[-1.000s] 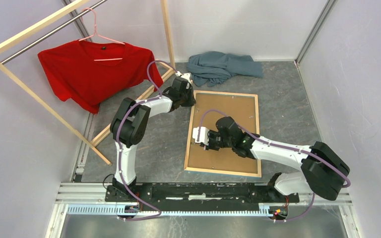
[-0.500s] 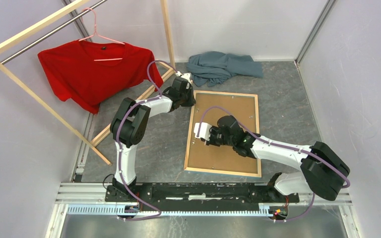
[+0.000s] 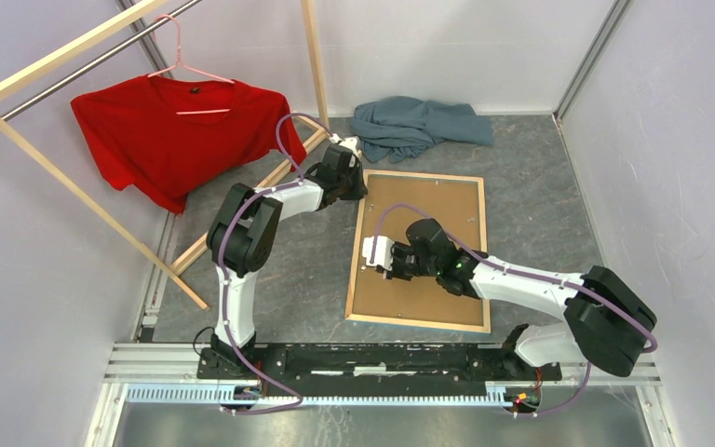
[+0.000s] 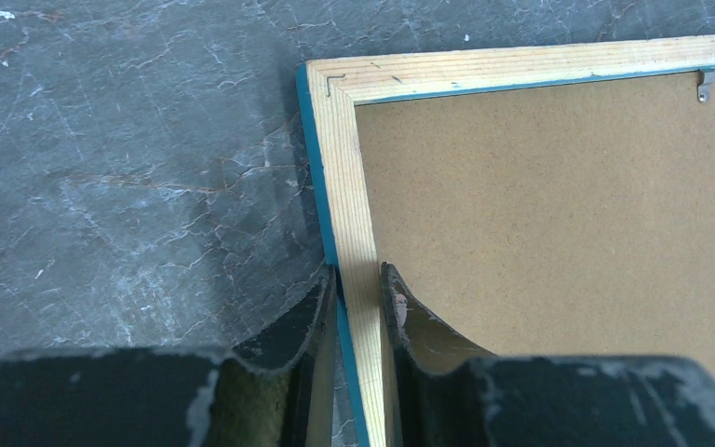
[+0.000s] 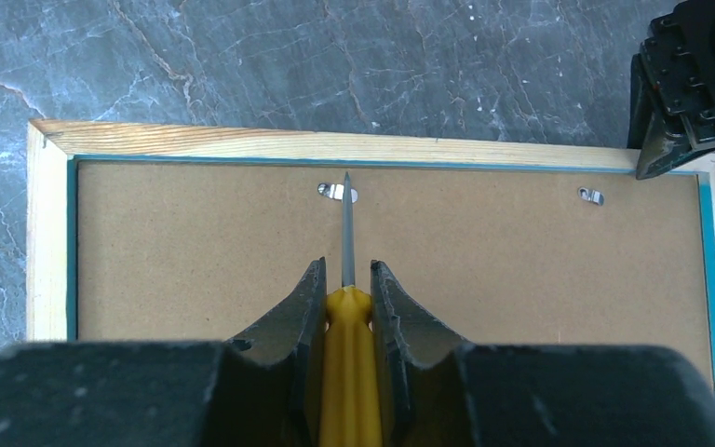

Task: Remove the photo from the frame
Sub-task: Release the photo frame item from the photo frame.

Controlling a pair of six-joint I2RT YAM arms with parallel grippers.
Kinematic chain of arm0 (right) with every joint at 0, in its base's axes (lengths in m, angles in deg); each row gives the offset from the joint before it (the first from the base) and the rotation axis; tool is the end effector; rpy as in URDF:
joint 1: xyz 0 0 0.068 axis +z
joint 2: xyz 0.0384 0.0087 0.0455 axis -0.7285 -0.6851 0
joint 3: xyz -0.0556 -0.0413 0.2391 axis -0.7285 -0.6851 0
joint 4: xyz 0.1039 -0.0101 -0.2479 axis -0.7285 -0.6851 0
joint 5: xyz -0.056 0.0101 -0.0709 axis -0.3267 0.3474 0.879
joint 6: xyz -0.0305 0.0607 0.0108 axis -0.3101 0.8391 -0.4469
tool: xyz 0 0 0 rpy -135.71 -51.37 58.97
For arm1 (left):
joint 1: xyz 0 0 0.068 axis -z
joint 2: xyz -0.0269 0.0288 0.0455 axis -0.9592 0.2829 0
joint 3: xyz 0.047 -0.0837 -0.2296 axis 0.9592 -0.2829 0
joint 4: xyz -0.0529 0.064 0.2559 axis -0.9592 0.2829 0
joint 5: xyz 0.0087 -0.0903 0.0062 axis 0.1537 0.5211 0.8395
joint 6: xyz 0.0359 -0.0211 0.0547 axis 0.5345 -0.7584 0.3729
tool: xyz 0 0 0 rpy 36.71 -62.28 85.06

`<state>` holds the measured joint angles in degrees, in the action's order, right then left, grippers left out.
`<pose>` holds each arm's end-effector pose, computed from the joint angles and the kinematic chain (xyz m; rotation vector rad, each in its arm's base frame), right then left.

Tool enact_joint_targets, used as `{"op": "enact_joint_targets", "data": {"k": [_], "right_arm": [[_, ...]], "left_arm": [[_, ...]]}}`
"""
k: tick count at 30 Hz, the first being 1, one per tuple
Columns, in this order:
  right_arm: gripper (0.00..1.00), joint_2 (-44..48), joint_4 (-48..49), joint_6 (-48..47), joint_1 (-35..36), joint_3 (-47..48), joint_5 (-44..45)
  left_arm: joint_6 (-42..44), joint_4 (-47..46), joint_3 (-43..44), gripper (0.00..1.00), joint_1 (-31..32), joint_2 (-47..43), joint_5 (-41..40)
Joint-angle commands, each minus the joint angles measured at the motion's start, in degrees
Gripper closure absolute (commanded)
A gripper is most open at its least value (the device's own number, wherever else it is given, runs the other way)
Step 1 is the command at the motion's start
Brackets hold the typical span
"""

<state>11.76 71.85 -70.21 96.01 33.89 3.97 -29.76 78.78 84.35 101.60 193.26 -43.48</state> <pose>0.1846 0.2384 0.1576 -1.5191 1.5630 0.4998 0.4076 -0.2203 0.1105 0.1524 2.3275 -0.5121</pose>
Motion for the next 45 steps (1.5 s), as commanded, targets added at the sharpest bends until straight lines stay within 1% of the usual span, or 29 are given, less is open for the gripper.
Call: {"op": "enact_joint_targets", "data": {"k": [1,10,19,29,31,45], "right_arm": [[1.00,0.38,-0.14,-1.23,0.40,0.86,-1.14],[1.00,0.97,-2.26,-4.52,0.42,1.30,1.65],[1.00,2.84,-4.55,-7.01,0.41,1.22,0.40],[1.00,2.72,-5.93,-8.23,0.40,1.64,-1.71],[1.00,2.96,-7.63,-8.67,0.40,1.74,-2.08],[1.00,3.74,-8.36,-9.40,0.42,1.65,-1.92]], "left_arm": [[3.63,7.85,-0.60,0.98,-0.51,2.38,-0.72],[3.63,7.83,-0.61,0.98,-0.52,2.34,-0.73],[3.50,7.82,-0.59,0.98,-0.61,2.55,-0.90],[3.54,7.82,-0.62,0.98,-0.61,2.64,-1.11],[3.54,7.82,-0.59,0.98,-0.61,2.64,-1.24],[3.54,7.83,-0.66,0.98,-0.70,2.67,-1.42]]}}
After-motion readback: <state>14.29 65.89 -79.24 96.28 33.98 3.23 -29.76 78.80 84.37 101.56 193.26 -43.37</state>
